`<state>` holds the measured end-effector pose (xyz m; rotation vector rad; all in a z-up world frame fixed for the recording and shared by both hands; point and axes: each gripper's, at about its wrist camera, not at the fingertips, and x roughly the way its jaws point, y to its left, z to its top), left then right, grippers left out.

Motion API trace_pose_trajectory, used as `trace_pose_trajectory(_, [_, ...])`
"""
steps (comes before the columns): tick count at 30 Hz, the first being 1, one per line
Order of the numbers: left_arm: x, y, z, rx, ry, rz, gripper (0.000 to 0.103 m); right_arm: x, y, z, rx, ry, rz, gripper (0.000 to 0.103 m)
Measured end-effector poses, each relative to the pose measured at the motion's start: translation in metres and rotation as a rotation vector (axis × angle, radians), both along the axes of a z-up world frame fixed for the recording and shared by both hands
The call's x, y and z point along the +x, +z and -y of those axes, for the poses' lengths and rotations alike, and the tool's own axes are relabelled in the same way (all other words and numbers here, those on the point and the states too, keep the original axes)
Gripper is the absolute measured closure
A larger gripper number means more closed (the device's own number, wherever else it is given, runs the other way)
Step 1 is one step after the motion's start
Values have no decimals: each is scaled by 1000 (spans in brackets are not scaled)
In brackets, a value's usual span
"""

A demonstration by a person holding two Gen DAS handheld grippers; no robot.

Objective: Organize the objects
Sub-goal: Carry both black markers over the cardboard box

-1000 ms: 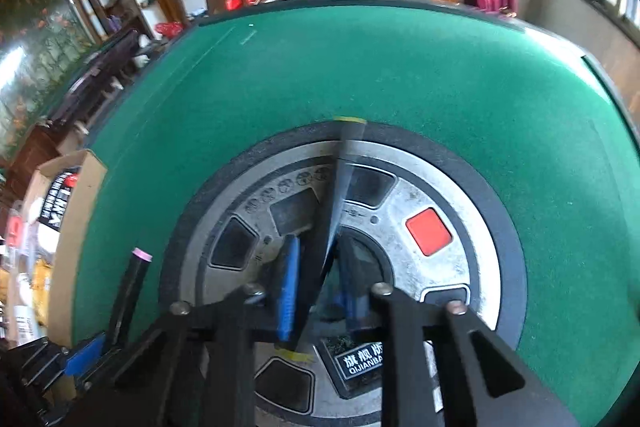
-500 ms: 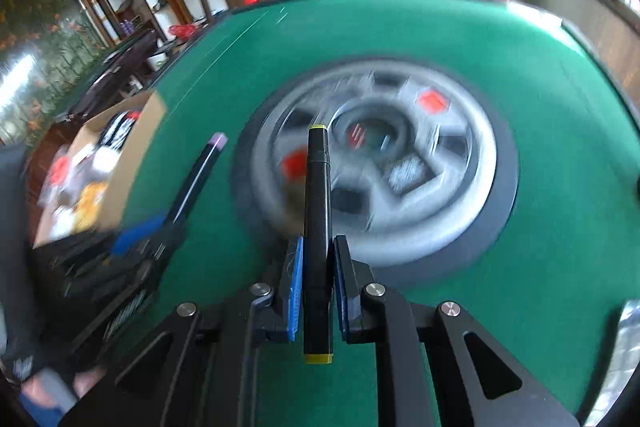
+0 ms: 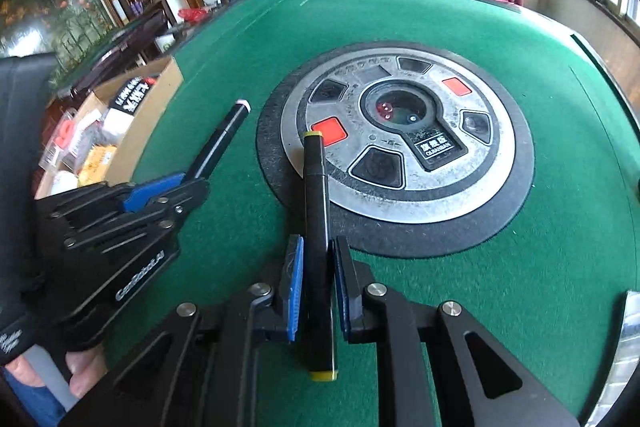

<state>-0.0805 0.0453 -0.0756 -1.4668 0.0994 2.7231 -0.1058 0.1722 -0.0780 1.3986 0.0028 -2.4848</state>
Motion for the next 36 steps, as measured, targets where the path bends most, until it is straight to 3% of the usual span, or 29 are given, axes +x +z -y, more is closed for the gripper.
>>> trace_pose_trajectory(10, [6,10,-2,-1,6,-69,89,6,5,-12,-68,-22,-42,90])
trace_pose_trajectory(29, [31,40,-7,-58,19,-280,89,24,44,-3,-55,-27,-218,90])
trace_pose_trajectory(36, [37,51,-2,-52,29,-315,88,25,50,4,-69,-15,-238,90])
